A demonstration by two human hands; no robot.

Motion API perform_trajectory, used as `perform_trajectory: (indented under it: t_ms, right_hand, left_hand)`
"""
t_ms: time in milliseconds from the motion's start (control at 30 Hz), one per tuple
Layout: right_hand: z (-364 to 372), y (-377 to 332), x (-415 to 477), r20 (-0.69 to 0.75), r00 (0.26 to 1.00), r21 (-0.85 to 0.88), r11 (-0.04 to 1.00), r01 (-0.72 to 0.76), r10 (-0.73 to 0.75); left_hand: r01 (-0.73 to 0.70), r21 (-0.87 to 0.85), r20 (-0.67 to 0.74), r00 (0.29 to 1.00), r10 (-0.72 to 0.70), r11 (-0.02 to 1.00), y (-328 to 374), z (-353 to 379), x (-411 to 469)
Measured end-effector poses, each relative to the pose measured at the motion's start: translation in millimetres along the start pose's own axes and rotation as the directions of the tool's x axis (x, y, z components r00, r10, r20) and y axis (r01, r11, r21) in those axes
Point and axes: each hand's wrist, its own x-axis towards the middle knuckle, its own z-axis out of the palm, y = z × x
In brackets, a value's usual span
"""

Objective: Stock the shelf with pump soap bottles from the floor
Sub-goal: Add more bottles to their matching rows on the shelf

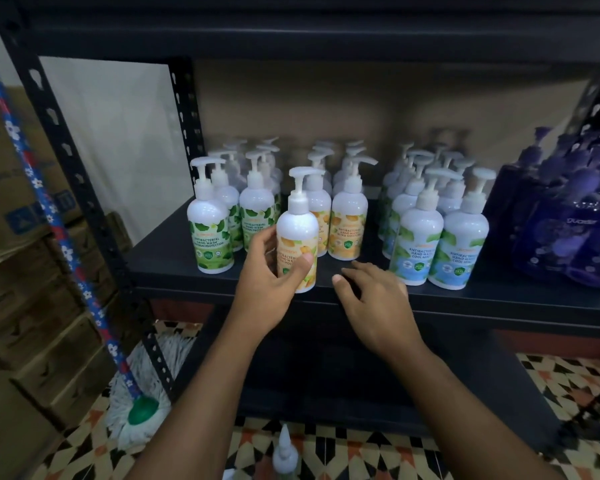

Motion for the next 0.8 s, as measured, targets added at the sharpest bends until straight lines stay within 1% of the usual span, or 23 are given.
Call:
perform_trajectory:
  t_ms: [67,167,367,533,800]
  right_hand:
    - [2,1,-2,0.028,1.0,-0.064,0.998,0.009,-0.007]
    - [3,0,-5,0.036,0.999,-0.096,0.995,0.021,-0.018]
    - [2,2,-6,0.036,0.999,-0.086,0.996,0.023,-0.02]
    - [2,2,-6,0.034,0.999,-0.082,0.996,0.034,-0.031]
    - [4,6,-5,0.023,0.998,-0.074,0.996,0.052,-0.05]
  left_hand:
    - [0.018,0.052,0.011,1.0,-0.018,0.998,-4,-3,0]
    - [0.036,0.12,-0.013,0.999,-0.034,0.992,-9,-5,-1]
    - [0.044,0.179,-0.091,0.995,-0.028,0.983,-14,2,-1]
    - [0.008,0.296,-0.145,0.989,0.037,0.955,-16,12,3]
    - [0.028,0.354,-0.233,0.971,0.059,0.935,-23,26,11]
